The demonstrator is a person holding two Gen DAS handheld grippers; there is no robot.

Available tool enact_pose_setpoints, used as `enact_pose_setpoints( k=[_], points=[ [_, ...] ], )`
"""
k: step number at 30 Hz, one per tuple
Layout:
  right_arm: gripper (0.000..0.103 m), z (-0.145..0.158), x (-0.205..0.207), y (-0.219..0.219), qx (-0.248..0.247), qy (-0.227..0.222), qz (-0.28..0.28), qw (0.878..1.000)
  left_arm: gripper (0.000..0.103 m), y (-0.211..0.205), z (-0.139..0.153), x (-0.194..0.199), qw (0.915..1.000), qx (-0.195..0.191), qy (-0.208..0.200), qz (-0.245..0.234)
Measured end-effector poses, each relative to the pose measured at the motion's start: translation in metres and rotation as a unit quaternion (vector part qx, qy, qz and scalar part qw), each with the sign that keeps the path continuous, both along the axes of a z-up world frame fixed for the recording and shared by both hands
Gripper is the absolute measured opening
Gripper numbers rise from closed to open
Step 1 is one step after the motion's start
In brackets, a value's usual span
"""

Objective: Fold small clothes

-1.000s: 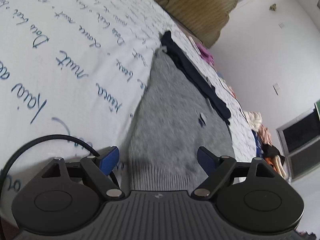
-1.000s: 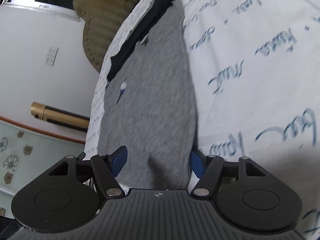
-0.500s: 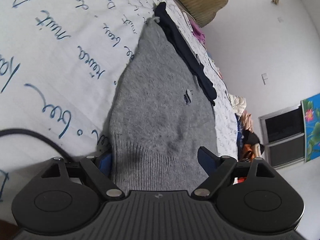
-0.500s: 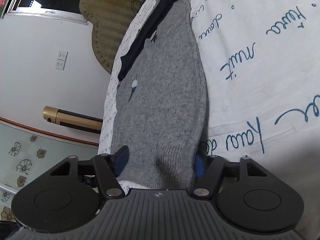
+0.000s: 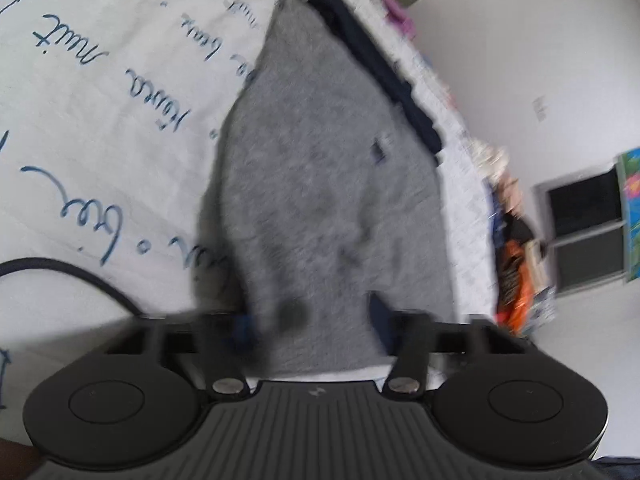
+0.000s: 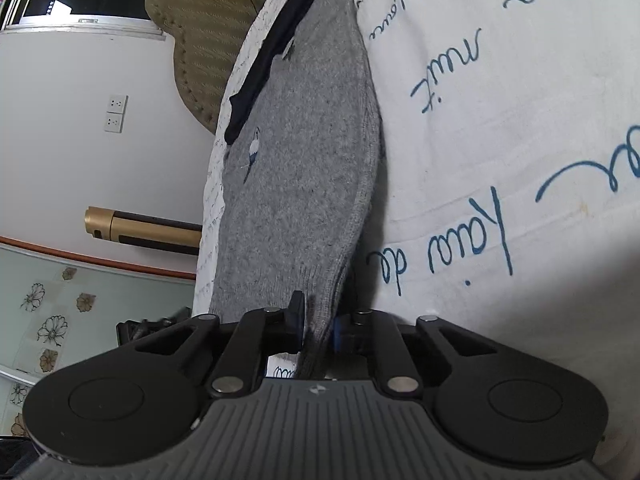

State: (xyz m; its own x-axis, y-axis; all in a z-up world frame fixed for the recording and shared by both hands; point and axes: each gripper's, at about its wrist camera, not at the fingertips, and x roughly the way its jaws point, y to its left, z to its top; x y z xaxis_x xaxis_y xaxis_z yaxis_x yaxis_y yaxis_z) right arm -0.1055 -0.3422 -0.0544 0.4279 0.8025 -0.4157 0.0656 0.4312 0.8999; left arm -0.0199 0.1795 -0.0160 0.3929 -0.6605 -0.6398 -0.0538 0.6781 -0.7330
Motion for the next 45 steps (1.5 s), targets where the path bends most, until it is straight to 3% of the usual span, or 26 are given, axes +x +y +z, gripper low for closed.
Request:
enact_pose_setpoints(
  k=[2,4,10,14,17,22,27,33,39,45],
  points=[
    [0.017,-0.003,0.0,-0.002,0.005,0.007,-0.005,1.0,0.03,0.001,-0.003,0.0,1.0,0.004,0.006,-0.002],
    [0.017,-0.006,0.0,-0.005,0.01,0.009,-0.009,1.0,0.016,0.001,-0.003,-0.001,0.9999,0.012,0.007,-0.003],
    [0.015,-0.01,-0.006,-0.008,0.022,0.01,-0.05,0.998,0.006,-0.003,-0.009,-0.002,0.9998,0.016,0.013,-0.006],
    [0.004,-0.007,-0.007,-0.005,0.001,-0.006,-0.037,0.999,0.005,-0.004,-0.006,-0.004,0.9996,0.029,0.003,-0.008],
    [0.007,0.0,-0.009,-0.001,-0.011,-0.024,-0.027,0.999,0.005,-0.006,-0.003,-0.005,0.9995,0.029,-0.002,-0.015],
    [0.008,0.004,-0.008,-0.01,0.039,-0.019,-0.04,0.998,0.005,0.0,0.008,-0.003,0.9998,0.012,-0.014,-0.01],
    [0.008,0.027,0.002,-0.013,0.06,-0.055,-0.039,0.996,0.005,0.005,0.039,0.004,0.9981,-0.001,-0.062,-0.001],
    [0.009,0.054,0.026,-0.023,0.086,-0.091,-0.046,0.991,0.005,0.005,0.058,0.025,0.9963,-0.007,-0.085,0.001],
    [0.009,0.076,0.063,-0.035,0.086,-0.125,-0.063,0.986,0.005,0.013,0.073,0.062,0.9908,-0.055,-0.117,0.04],
    [0.009,0.087,0.132,-0.041,0.085,-0.165,-0.075,0.98,0.005,0.011,0.082,0.134,0.9847,-0.067,-0.146,0.068]
  ],
)
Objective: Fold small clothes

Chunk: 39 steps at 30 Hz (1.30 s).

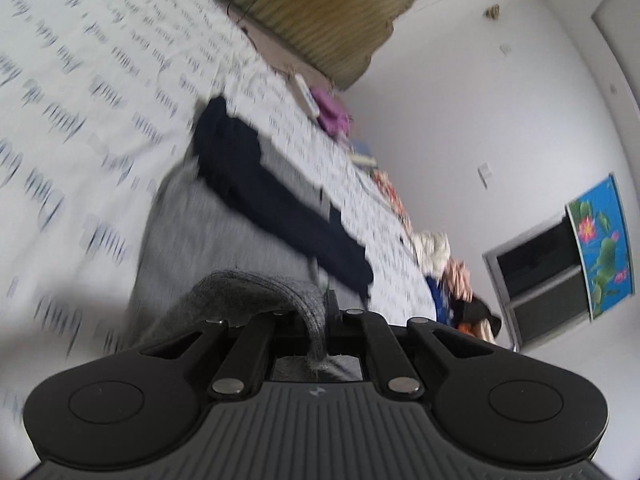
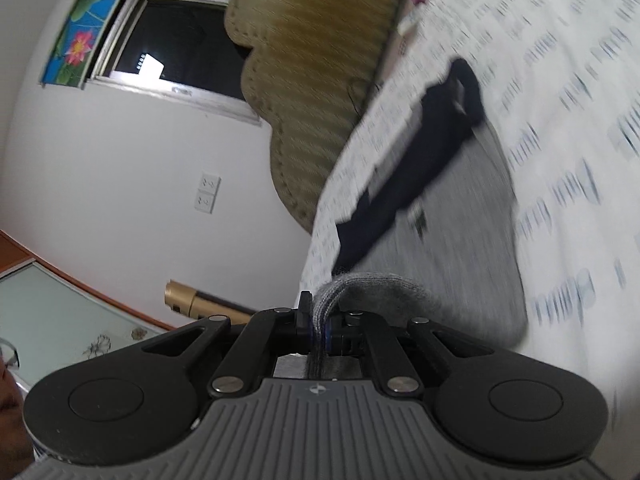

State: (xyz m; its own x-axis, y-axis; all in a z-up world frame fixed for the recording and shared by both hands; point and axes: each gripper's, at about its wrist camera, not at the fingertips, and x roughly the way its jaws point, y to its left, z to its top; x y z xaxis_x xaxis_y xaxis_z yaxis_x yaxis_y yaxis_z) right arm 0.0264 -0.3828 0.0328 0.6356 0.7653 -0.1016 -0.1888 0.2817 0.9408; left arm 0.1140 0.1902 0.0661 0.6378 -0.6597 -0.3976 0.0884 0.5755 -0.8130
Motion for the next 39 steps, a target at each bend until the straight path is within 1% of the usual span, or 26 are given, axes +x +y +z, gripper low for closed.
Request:
enact_pose_setpoints(
  k=[3,5,7,13,14,17,19,21,22,23,24,27,28,30,31,32,33,34,35,36,37,39],
  points=[
    [0.009,0.001,0.044,0.0,0.004,-0.006,-0.004,1.0,0.005,-0.005,0.002,0.042,1.0,-0.001,-0.005,0.007],
    [0.009,-0.001,0.074,-0.001,0.009,-0.003,-0.007,1.0,0.005,-0.009,0.002,0.071,0.9999,-0.002,-0.005,0.009],
    [0.009,-0.004,0.107,-0.002,0.002,0.004,-0.011,1.0,0.005,-0.014,0.001,0.097,1.0,0.0,-0.001,0.009],
    [0.009,-0.015,0.189,-0.003,-0.001,0.018,-0.025,1.0,0.005,-0.032,0.0,0.177,0.9996,0.029,-0.003,0.008],
    [0.009,-0.019,0.203,-0.004,-0.004,0.023,-0.03,0.999,0.005,-0.033,-0.002,0.19,0.9993,0.036,-0.004,0.011],
    [0.009,-0.041,0.238,-0.009,-0.009,0.06,-0.052,0.997,0.005,-0.037,-0.013,0.225,0.9981,0.056,0.002,0.025],
    [0.009,-0.056,0.255,-0.011,-0.021,0.084,-0.063,0.994,0.005,-0.042,-0.026,0.245,0.9955,0.088,0.013,0.035],
    [0.011,-0.071,0.267,-0.011,-0.027,0.112,-0.075,0.991,0.005,-0.045,-0.042,0.259,0.9928,0.109,0.026,0.043],
    [0.016,-0.077,0.271,-0.012,-0.021,0.123,-0.081,0.989,0.005,-0.045,-0.049,0.264,0.9923,0.112,0.03,0.043],
    [0.017,-0.082,0.274,-0.013,-0.012,0.133,-0.087,0.987,0.005,-0.046,-0.055,0.268,0.9925,0.11,0.036,0.038],
    [0.017,-0.084,0.275,-0.013,-0.004,0.134,-0.089,0.987,0.005,-0.047,-0.058,0.27,0.9926,0.11,0.038,0.036],
    [0.017,-0.081,0.279,-0.014,-0.002,0.122,-0.093,0.988,0.005,-0.049,-0.056,0.274,0.9934,0.107,0.023,0.034],
    [0.017,-0.08,0.282,-0.015,-0.001,0.125,-0.095,0.988,0.005,-0.048,-0.054,0.277,0.9931,0.109,0.022,0.036],
    [0.021,-0.08,0.287,-0.015,-0.012,0.134,-0.094,0.986,0.006,-0.046,-0.051,0.282,0.9911,0.12,0.029,0.048],
    [0.023,-0.078,0.288,-0.014,-0.022,0.132,-0.094,0.987,0.01,-0.043,-0.051,0.286,0.991,0.119,0.04,0.047],
    [0.024,-0.074,0.288,-0.013,-0.036,0.127,-0.094,0.987,0.013,-0.038,-0.052,0.287,0.9919,0.106,0.058,0.039],
    [0.025,-0.069,0.287,-0.013,-0.05,0.121,-0.092,0.987,0.025,-0.034,-0.052,0.286,0.9925,0.096,0.068,0.035],
    [0.027,-0.062,0.285,-0.012,-0.065,0.109,-0.092,0.988,0.04,-0.032,-0.049,0.283,0.9929,0.097,0.06,0.036],
    [0.028,-0.053,0.284,-0.012,-0.084,0.093,-0.092,0.988,0.049,-0.03,-0.043,0.276,0.992,0.112,0.038,0.042],
    [0.029,-0.044,0.284,-0.01,-0.111,0.078,-0.091,0.987,0.066,-0.03,-0.035,0.268,0.9895,0.135,0.017,0.05],
    [0.031,-0.036,0.285,-0.007,-0.145,0.066,-0.094,0.983,0.07,-0.03,-0.028,0.262,0.9875,0.148,-0.004,0.053],
    [0.031,-0.023,0.291,0.0,-0.213,0.047,-0.095,0.971,0.07,-0.032,-0.016,0.252,0.9834,0.169,-0.049,0.046]
  ],
)
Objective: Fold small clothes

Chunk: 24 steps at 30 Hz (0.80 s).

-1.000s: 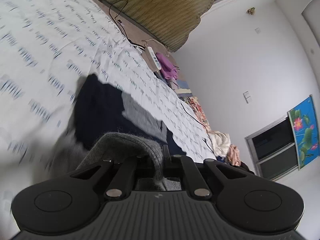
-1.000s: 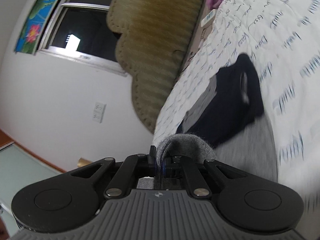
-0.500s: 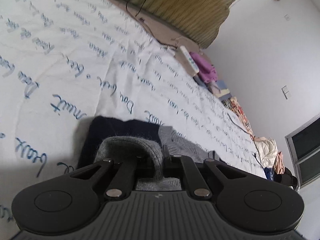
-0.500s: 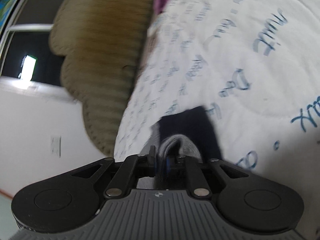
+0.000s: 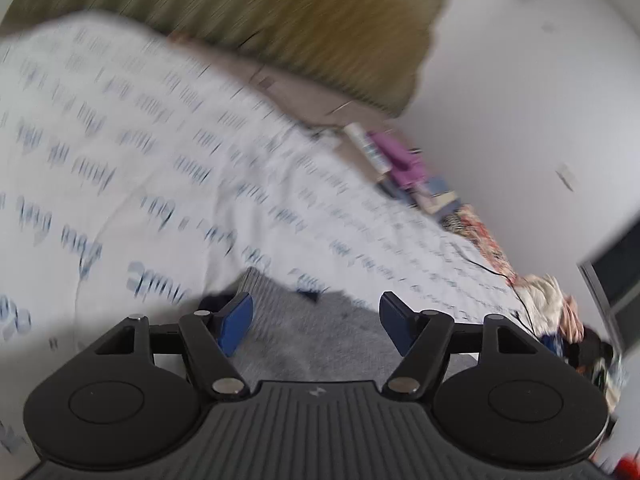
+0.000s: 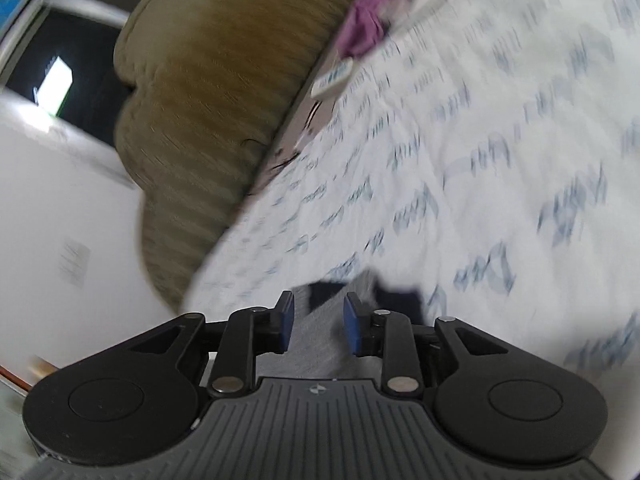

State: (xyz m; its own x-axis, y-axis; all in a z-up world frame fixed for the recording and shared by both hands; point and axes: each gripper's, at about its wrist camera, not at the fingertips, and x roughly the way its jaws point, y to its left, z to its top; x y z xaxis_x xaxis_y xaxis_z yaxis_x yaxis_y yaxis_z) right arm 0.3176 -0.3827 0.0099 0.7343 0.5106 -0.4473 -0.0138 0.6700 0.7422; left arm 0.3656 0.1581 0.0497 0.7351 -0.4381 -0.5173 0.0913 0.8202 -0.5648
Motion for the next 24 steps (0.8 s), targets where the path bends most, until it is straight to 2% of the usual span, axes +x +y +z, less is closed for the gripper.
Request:
enact_pose_setpoints(
  k=[2,4,5,8,10,12,13,14,16,17,19,21,23,24],
  points=[
    [0.031,0.004,0.011,0.012,-0.066,0.007,0.025,0.998,0.07,-0.011,0.006,-0.003,0.997,0.074,-0.021,0.012],
    [0.031,0.001,0.023,0.027,-0.131,0.028,0.049,0.99,0.07,-0.03,0.0,0.006,0.9855,0.169,0.002,0.009],
    [0.031,-0.002,0.028,0.034,-0.148,0.036,0.063,0.986,0.07,-0.037,-0.006,0.009,0.9798,0.199,0.015,-0.002],
    [0.032,-0.008,0.028,0.047,-0.17,0.033,0.079,0.982,0.07,-0.056,-0.025,0.018,0.9652,0.259,0.031,-0.017],
    [0.031,-0.008,0.029,0.05,-0.169,0.025,0.083,0.982,0.069,-0.064,-0.03,0.024,0.9573,0.288,0.022,-0.018],
    [0.015,-0.009,0.028,0.049,-0.169,0.012,0.086,0.982,0.069,-0.069,-0.033,0.032,0.9536,0.3,0.016,-0.015],
    [0.015,-0.01,0.027,0.05,-0.172,0.009,0.088,0.981,0.066,-0.071,-0.033,0.037,0.9526,0.304,0.015,-0.013],
    [0.014,-0.01,0.026,0.051,-0.176,0.008,0.088,0.981,0.059,-0.072,-0.034,0.043,0.9521,0.305,0.017,-0.014],
    [0.014,-0.01,0.025,0.049,-0.17,0.006,0.082,0.982,0.014,-0.072,-0.038,0.059,0.9568,0.286,0.049,-0.022],
    [0.013,-0.01,0.024,0.048,-0.166,0.005,0.078,0.983,0.011,-0.071,-0.04,0.065,0.9594,0.274,0.064,-0.023],
    [0.012,-0.01,0.024,0.045,-0.16,0.005,0.066,0.985,0.005,-0.075,-0.038,0.067,0.9565,0.284,0.063,-0.018],
    [0.011,-0.005,0.02,0.038,-0.131,-0.008,0.045,0.99,0.004,-0.076,-0.029,0.062,0.9556,0.291,0.047,0.001],
    [0.011,0.005,0.014,0.028,-0.107,-0.032,0.024,0.993,0.004,-0.071,-0.015,0.055,0.9614,0.273,0.018,0.022],
    [0.011,0.005,0.015,0.025,-0.103,-0.03,0.021,0.994,0.004,-0.068,-0.012,0.054,0.9636,0.265,0.012,0.031]
  ],
)
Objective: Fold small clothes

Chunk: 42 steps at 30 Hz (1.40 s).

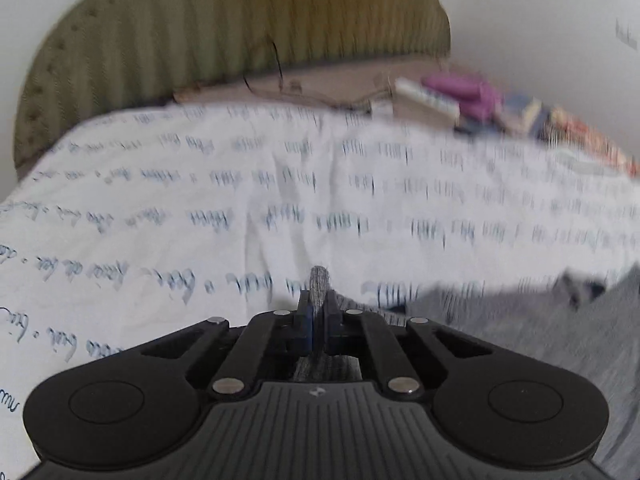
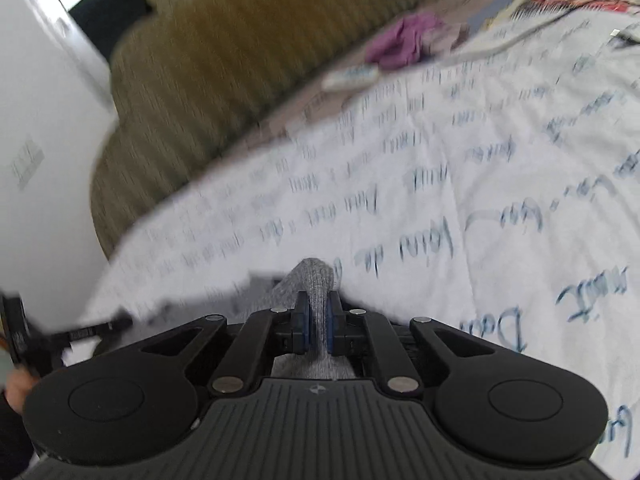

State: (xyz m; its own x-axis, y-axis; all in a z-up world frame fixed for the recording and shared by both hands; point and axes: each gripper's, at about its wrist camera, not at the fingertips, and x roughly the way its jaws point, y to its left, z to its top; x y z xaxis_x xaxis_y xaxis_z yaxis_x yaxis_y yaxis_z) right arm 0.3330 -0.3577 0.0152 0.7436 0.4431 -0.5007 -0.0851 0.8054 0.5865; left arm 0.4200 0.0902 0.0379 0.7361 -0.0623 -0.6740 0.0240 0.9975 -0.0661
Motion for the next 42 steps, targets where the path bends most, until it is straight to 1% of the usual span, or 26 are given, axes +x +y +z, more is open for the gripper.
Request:
enact_pose_setpoints(
  k=[1,3,4,7,8,12,14,15,16,17,18,22,23,24,26,27,28,29,30,31,33,35,37,38,40,42],
  points=[
    [0.011,-0.005,0.003,-0.001,-0.007,0.012,-0.006,1.0,0.004,0.002,-0.002,0.003,1.0,-0.001,0.003,0.006],
    [0.011,-0.021,0.01,-0.001,-0.023,0.04,-0.015,0.999,0.004,0.0,-0.02,0.012,0.999,0.025,0.035,0.015],
    [0.011,-0.027,0.011,-0.001,-0.014,0.044,-0.017,0.999,0.004,-0.002,-0.031,0.013,0.9982,0.038,0.044,0.016],
    [0.013,-0.032,0.006,-0.002,0.009,0.042,-0.035,0.998,0.007,-0.005,-0.035,0.005,0.9983,0.048,0.019,0.026],
    [0.023,-0.031,0.003,-0.003,0.009,0.042,-0.037,0.998,0.007,-0.004,-0.034,0.003,0.9985,0.045,0.016,0.027],
    [0.026,-0.01,-0.023,-0.007,0.003,0.038,-0.039,0.999,0.009,0.004,-0.006,-0.035,0.9987,0.029,-0.032,0.026],
    [0.039,0.008,-0.055,-0.007,-0.012,0.009,-0.028,1.0,0.017,0.014,0.008,-0.07,0.9975,0.014,-0.059,0.037],
    [0.044,0.013,-0.074,-0.006,-0.025,0.0,-0.022,0.999,0.034,0.019,0.01,-0.088,0.997,0.007,-0.059,0.051],
    [0.048,0.015,-0.09,-0.004,-0.04,0.0,-0.015,0.999,0.056,0.023,0.01,-0.101,0.9966,0.0,-0.054,0.061],
    [0.048,0.014,-0.107,-0.001,-0.059,0.005,-0.011,0.998,0.064,0.027,0.006,-0.12,0.9962,-0.011,-0.05,0.071],
    [0.048,0.01,-0.123,0.001,-0.072,0.015,-0.009,0.997,0.066,0.03,0.001,-0.14,0.9955,-0.022,-0.049,0.078],
    [0.049,-0.017,-0.171,0.008,-0.068,0.06,0.004,0.996,0.066,0.029,-0.025,-0.193,0.9937,-0.066,-0.002,0.091],
    [0.049,-0.02,-0.18,0.013,-0.07,0.057,0.007,0.996,0.066,0.029,-0.032,-0.202,0.9917,-0.082,0.008,0.099],
    [0.049,-0.02,-0.186,0.018,-0.077,0.049,0.015,0.996,0.065,0.025,-0.037,-0.207,0.9923,-0.081,0.008,0.094],
    [0.038,-0.018,-0.192,0.036,-0.131,0.03,0.026,0.991,0.065,0.008,-0.037,-0.21,0.9967,-0.025,0.004,0.077],
    [0.034,-0.018,-0.194,0.045,-0.172,0.017,0.038,0.984,0.063,0.002,-0.037,-0.209,0.9972,-0.007,0.007,0.074],
    [0.027,-0.018,-0.195,0.052,-0.194,0.008,0.045,0.98,0.056,-0.002,-0.037,-0.207,0.9975,0.009,0.007,0.07],
    [0.02,-0.017,-0.194,0.055,-0.198,0.006,0.052,0.979,0.052,-0.005,-0.036,-0.205,0.9976,0.022,0.008,0.065],
    [0.013,-0.014,-0.193,0.055,-0.198,0.005,0.056,0.978,0.037,-0.006,-0.035,-0.204,0.9977,0.028,0.009,0.061],
    [0.011,-0.011,-0.193,0.056,-0.205,0.006,0.06,0.977,0.023,-0.007,-0.032,-0.203,0.9978,0.032,0.013,0.056],
    [0.009,-0.01,-0.194,0.054,-0.227,0.003,0.063,0.972,0.019,-0.009,-0.03,-0.202,0.9975,0.055,0.019,0.039],
    [0.006,-0.014,-0.195,0.043,-0.223,0.004,0.059,0.973,0.019,-0.009,-0.033,-0.205,0.9972,0.065,0.017,0.032],
    [0.006,-0.016,-0.197,0.037,-0.207,0.004,0.051,0.977,0.019,-0.006,-0.035,-0.205,0.9975,0.061,0.012,0.033],
    [0.015,-0.017,-0.198,0.037,-0.206,0.001,0.047,0.977,0.019,-0.007,-0.034,-0.206,0.9975,0.061,0.012,0.035],
    [0.016,-0.019,-0.198,0.037,-0.199,-0.002,0.035,0.979,0.019,-0.01,-0.035,-0.206,0.9971,0.064,0.01,0.041],
    [0.026,-0.017,-0.202,0.034,-0.177,0.008,0.022,0.984,0.019,-0.011,-0.034,-0.207,0.9969,0.066,0.007,0.043]
  ],
)
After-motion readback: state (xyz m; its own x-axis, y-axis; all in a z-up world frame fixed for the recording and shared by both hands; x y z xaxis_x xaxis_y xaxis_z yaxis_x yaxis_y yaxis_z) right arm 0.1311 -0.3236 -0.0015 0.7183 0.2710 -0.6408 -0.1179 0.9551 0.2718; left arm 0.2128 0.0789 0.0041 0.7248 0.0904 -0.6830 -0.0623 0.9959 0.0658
